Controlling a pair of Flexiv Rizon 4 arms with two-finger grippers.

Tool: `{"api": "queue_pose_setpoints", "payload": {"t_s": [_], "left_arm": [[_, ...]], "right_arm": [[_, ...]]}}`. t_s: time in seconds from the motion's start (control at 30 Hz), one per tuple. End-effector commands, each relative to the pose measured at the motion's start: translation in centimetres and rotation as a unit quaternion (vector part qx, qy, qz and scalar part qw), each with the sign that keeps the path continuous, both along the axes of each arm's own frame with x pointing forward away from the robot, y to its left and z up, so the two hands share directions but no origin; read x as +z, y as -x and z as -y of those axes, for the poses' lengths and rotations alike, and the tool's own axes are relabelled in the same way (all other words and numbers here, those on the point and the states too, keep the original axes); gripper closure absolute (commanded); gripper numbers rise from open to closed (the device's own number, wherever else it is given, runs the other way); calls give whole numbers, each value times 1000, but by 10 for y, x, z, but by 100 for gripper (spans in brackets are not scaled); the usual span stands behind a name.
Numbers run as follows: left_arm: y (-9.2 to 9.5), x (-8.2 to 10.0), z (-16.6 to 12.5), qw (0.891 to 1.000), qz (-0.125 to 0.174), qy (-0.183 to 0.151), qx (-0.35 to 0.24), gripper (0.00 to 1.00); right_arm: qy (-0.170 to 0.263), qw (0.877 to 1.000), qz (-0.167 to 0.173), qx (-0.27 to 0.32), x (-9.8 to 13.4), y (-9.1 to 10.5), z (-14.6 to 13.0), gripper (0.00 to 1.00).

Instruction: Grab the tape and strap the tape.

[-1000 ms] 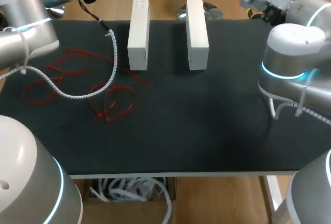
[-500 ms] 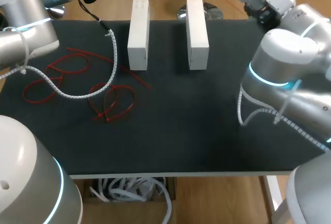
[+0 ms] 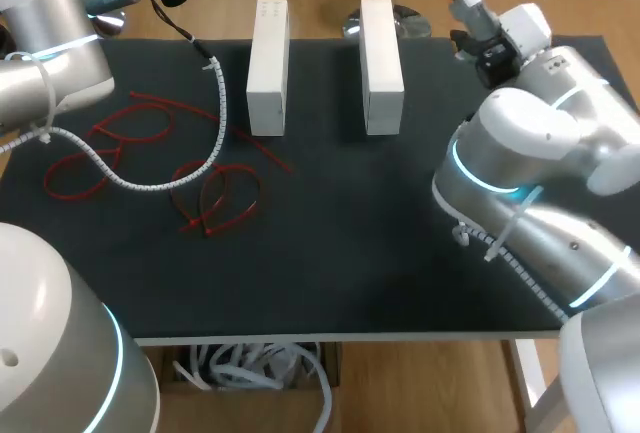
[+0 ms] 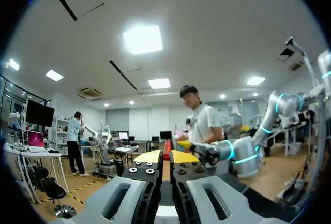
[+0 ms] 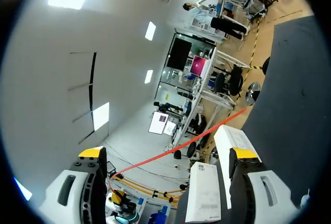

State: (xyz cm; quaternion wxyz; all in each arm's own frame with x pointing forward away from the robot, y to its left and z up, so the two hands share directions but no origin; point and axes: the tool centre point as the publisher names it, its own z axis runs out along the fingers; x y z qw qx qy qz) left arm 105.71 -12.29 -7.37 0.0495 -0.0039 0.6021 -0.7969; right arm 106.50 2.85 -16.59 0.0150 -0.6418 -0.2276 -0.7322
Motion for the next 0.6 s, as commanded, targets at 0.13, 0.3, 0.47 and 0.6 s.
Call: {"api": "queue_pose_setpoints", "payload": {"t_s": [0.13, 0.3, 0.47, 0.6], "left_arm": [[0, -1, 0, 1000, 1, 1, 0, 100], [0, -1, 0, 1000, 1, 1, 0, 100], [0, -1, 0, 1000, 1, 1, 0, 100], [0, -1, 0, 1000, 1, 1, 0, 100]], "right_arm": [[-47, 995, 66, -63, -6, -8, -5, 0], [-82, 990, 82, -77, -10, -11, -2, 0], [-120, 987, 97, -36, -13, -10, -8, 0], [-133, 986, 105, 5, -12, -12, -15, 0]]}}
